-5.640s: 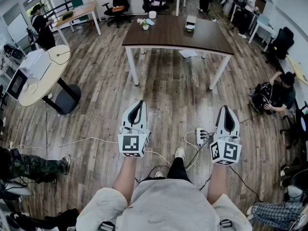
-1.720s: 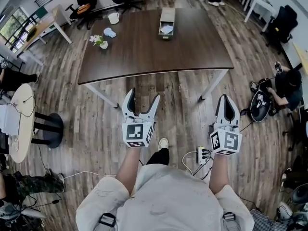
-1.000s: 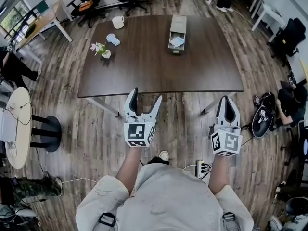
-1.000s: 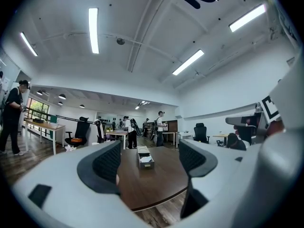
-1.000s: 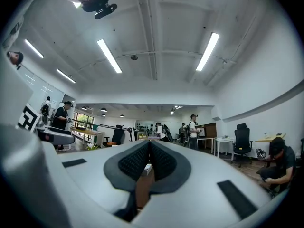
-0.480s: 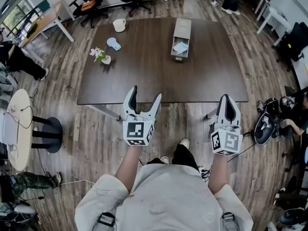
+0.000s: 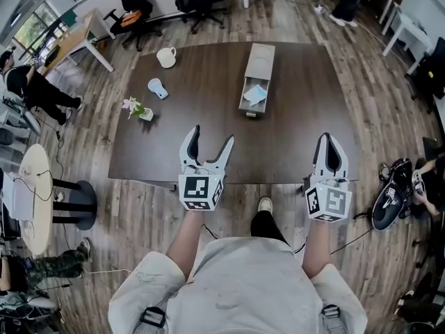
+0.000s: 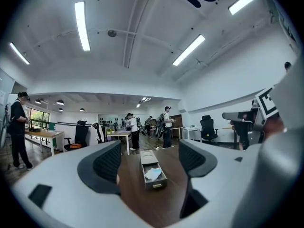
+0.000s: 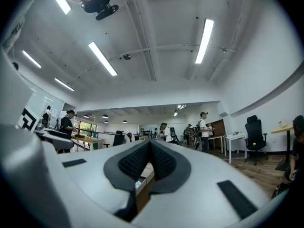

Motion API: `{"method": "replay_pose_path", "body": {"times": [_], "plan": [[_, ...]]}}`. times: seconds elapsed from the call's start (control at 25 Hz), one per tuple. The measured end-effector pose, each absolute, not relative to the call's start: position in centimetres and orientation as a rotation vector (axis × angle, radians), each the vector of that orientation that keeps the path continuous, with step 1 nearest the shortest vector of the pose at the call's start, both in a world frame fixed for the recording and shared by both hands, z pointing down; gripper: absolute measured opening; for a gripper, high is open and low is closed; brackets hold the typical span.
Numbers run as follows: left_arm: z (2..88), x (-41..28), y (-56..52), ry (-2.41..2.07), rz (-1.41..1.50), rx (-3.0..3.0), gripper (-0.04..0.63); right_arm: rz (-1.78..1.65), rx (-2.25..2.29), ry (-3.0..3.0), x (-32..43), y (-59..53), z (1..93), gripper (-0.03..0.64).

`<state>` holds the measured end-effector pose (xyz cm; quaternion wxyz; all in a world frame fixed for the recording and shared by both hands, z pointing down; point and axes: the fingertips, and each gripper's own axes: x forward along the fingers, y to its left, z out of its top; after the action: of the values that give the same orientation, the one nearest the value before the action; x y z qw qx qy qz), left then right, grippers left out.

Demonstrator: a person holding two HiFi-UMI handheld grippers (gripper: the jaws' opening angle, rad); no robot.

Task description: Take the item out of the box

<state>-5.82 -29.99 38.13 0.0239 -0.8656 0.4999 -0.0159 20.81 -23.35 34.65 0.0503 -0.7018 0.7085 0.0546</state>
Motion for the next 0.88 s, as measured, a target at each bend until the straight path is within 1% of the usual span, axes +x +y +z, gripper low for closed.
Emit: {"method": "replay_pose_path", "body": {"times": [0.32,0.88], "plan": [[37.3,0.0,-36.8,1.530,-0.074,-2.664,0.370,0.150,-2.104,2.185,25.7,-30.5,34.6,0.002],[37.6,5.1,-44.9,1.569,-0.069,-2.645,0.360,0.141,-2.077,2.197,31.5,-39.0,35.2,0.002]]}}
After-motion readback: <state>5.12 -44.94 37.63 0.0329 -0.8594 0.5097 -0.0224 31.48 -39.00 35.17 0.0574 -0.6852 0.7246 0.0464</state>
